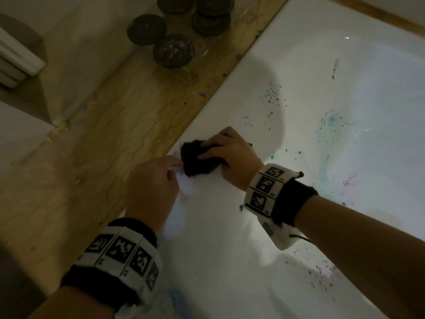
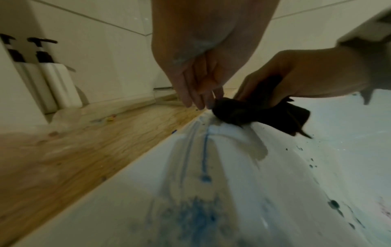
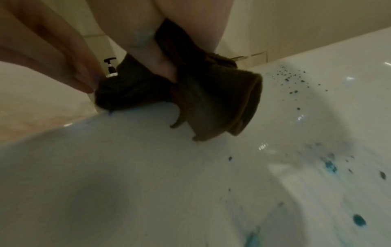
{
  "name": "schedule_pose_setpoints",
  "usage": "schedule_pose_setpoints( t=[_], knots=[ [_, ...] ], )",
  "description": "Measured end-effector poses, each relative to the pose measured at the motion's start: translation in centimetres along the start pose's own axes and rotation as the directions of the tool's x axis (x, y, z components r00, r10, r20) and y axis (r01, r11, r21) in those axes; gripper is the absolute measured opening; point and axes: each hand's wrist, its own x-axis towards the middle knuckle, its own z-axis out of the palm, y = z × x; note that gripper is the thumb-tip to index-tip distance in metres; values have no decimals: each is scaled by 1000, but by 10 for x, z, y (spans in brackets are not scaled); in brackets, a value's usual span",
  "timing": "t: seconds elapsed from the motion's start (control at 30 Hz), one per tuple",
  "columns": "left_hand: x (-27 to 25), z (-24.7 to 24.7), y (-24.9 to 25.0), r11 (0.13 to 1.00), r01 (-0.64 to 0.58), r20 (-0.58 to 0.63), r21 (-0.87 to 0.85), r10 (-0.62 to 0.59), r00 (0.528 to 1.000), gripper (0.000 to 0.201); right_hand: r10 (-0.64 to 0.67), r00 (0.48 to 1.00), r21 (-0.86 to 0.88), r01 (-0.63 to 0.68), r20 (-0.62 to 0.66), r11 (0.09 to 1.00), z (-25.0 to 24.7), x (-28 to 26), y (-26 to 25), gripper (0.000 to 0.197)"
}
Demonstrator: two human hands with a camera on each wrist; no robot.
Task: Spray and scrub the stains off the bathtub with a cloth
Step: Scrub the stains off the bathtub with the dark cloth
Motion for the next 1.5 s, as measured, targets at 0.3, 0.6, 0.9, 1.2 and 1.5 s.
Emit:
schedule_pose_setpoints(
  t=[0.3,0.6,0.9,1.2,1.5],
  knots=[
    [-14,2,-1,985,153,223,76,-166,960,67,451,871,-46,-468,-197,883,-33,16,8,53],
    [-15,-7,-13,978,208,-19,-16,-208,978,27,95,985,-154,-73,145,985,13,24,-15,46],
    [-11,-18,-14,895,445,176,32,-443,879,26,298,952,248,-273,-68,929,15,-18,-55,40],
    [-24,-29,1,826,491,150,-278,-468,871,33,451,876,478,-474,170,740,2,-73,-106,71],
    [10,-42,-15,930,-48,142,364,-5,990,29,486,643,79,-647,592,759,52,-132,-127,93]
  ],
)
